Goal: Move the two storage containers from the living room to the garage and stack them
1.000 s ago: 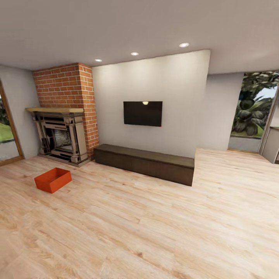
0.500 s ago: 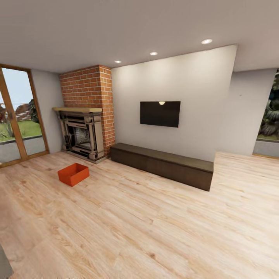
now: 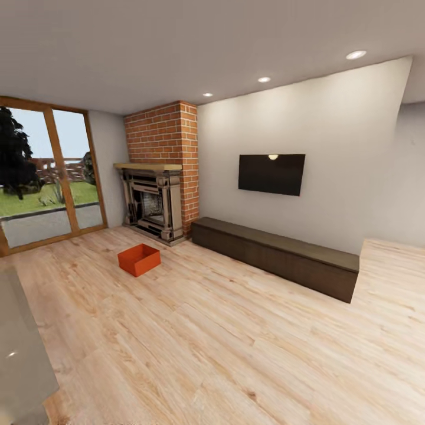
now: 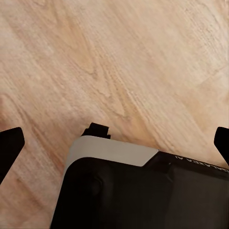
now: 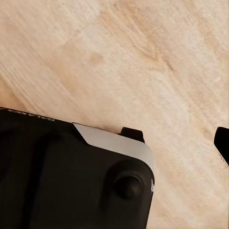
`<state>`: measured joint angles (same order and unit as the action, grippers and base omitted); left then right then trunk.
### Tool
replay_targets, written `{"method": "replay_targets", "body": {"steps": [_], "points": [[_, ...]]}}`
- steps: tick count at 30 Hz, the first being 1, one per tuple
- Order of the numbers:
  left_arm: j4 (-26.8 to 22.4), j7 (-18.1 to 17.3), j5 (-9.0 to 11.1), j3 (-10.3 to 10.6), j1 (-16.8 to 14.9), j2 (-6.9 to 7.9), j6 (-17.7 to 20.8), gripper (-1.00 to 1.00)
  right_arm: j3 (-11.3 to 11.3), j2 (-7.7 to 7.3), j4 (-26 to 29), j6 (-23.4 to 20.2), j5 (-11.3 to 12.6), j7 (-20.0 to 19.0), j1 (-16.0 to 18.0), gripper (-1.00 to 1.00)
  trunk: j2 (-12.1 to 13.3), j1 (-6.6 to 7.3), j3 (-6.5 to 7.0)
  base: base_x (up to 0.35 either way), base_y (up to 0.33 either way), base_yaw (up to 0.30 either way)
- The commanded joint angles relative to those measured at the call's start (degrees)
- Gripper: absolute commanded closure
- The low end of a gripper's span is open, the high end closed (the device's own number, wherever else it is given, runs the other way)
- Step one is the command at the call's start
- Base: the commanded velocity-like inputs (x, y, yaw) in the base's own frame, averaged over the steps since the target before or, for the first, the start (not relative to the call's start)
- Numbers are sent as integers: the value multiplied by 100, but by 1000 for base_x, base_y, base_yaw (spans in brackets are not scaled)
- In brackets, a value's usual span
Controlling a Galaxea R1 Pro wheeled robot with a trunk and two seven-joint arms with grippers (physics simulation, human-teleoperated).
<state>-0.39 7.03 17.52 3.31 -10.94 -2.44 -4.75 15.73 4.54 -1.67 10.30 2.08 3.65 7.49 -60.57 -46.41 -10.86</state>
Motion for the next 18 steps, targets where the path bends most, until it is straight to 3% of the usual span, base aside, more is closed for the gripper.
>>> {"method": "replay_targets", "body": {"steps": [1, 6, 18], "points": [[5, 15, 43, 37, -5, -2, -18, -100, 44, 3, -18, 32, 21, 22, 7, -100, -6, -3, -8, 143, 0, 246], [8, 16, 49, 31, -5, 10, -9, -100, 39, 3, -18, 38, 25, 22, 7, -100, -6, -3, -8, 250, 0, 98], [12, 18, 53, 29, -5, 15, 0, -100, 44, 1, -18, 11, 34, 23, 7, -100, -6, -3, -8, 318, 0, 5]]}}
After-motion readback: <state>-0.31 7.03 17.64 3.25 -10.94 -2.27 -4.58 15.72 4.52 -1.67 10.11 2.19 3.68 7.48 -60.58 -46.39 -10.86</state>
